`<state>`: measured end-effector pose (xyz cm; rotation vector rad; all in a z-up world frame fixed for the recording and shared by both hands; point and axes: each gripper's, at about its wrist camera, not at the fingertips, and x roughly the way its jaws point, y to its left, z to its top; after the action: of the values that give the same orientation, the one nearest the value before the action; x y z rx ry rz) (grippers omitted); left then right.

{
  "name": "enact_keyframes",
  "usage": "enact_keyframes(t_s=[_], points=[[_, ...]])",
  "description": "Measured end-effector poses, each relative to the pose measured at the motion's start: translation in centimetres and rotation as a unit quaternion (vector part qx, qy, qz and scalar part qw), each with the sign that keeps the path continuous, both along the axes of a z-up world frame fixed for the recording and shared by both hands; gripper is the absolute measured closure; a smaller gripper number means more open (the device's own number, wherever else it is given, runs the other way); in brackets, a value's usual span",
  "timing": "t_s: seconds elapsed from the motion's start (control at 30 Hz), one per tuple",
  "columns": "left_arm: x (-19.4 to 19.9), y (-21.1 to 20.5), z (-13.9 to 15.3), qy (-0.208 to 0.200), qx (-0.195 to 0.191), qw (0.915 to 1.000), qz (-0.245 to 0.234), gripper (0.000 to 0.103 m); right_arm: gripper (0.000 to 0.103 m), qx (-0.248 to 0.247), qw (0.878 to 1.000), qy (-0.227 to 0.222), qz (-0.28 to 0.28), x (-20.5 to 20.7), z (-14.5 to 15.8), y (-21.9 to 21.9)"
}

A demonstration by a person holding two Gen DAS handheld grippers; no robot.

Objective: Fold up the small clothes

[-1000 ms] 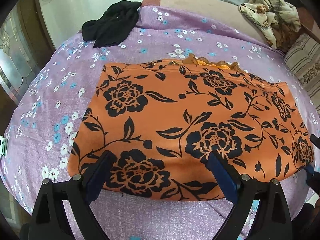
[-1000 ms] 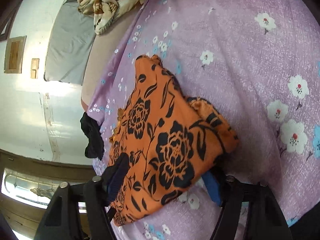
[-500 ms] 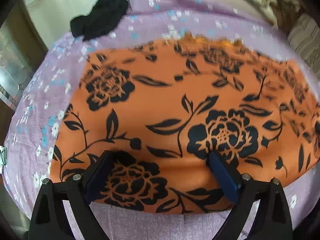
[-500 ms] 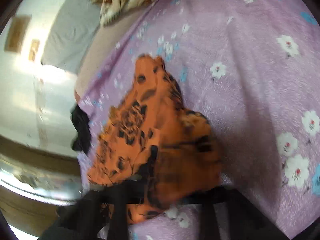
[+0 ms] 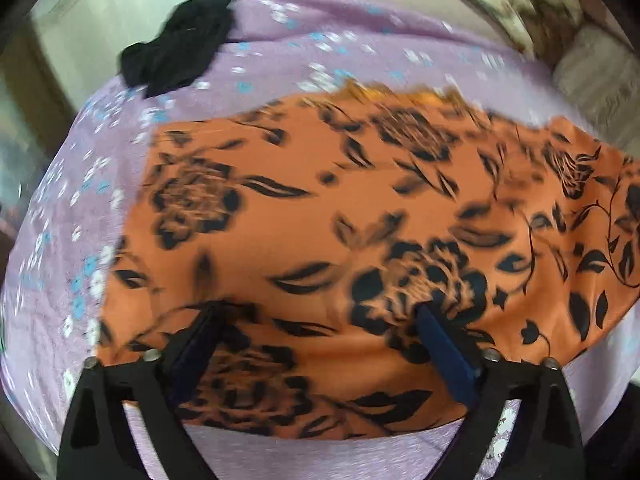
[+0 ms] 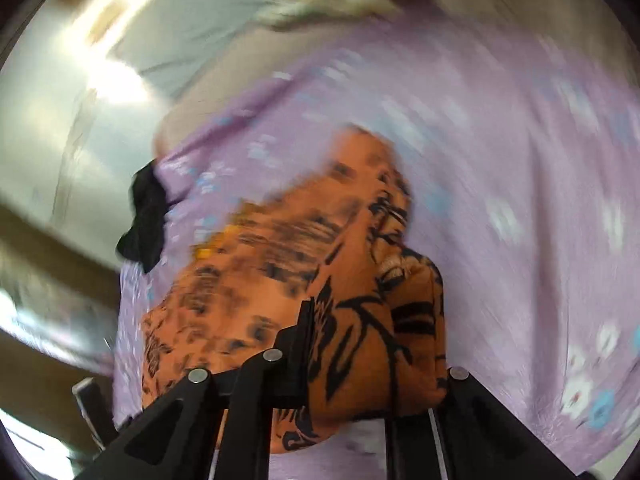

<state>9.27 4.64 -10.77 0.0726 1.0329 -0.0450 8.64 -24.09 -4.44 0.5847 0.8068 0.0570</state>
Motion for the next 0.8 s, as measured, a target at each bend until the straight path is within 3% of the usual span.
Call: enact_keyframes(t_s=[0.1,0.2,0.27,0.3,0.4,0.47,0.5,0.53,0.7,0.8], points=[[-1.0,5.4,3.2,-0.047,-0.063,0.9956,0.052,0.011,0.090,-0.055,0.996,-0.057,0.050,0.7,5.7,5.6],[-3.1,12.3,6.1,-0.110,-0.102,0.9800,0.130,0.011,0.090,-0.096,0.982,-0.104,0.121,0.7,9.5,13.7],[-4.5,16.7,6.7,-0.138,-0.112,0.9652,0.192,0.011,0.090,-0.120,0.972,-0.115,0.169,0.4,9.9,19.3],[-5.3,19.4,6.4,-0.151,-0.121,0.9546,0.226,0.011,0.090,-0.128,0.967,-0.113,0.191,0.4,9.3,22.0],[-6.3,23.9,3.9,-0.138,-0.135,0.9377,0.289,0.011,0.090,-0.146,0.952,-0.054,0.265,1.6,3.8,29.3],[-6.4,25.5,2.0,-0.106,-0.150,0.9305,0.317,0.012,0.090,-0.173,0.936,0.038,0.304,3.1,-3.1,32.9],[-6.4,26.1,1.2,-0.089,-0.169,0.9263,0.325,0.013,0.089,-0.163,0.935,0.066,0.308,3.4,-5.3,33.4],[-6.7,26.4,1.0,-0.084,-0.185,0.9232,0.326,0.013,0.090,-0.158,0.939,0.053,0.300,3.1,-5.2,33.3],[-6.2,26.1,1.1,-0.089,-0.197,0.9245,0.314,0.013,0.091,-0.130,0.953,0.007,0.275,2.9,1.4,31.5],[-5.9,25.3,1.5,-0.096,-0.194,0.9295,0.299,0.013,0.090,-0.145,0.949,-0.010,0.280,2.5,2.9,32.1]])
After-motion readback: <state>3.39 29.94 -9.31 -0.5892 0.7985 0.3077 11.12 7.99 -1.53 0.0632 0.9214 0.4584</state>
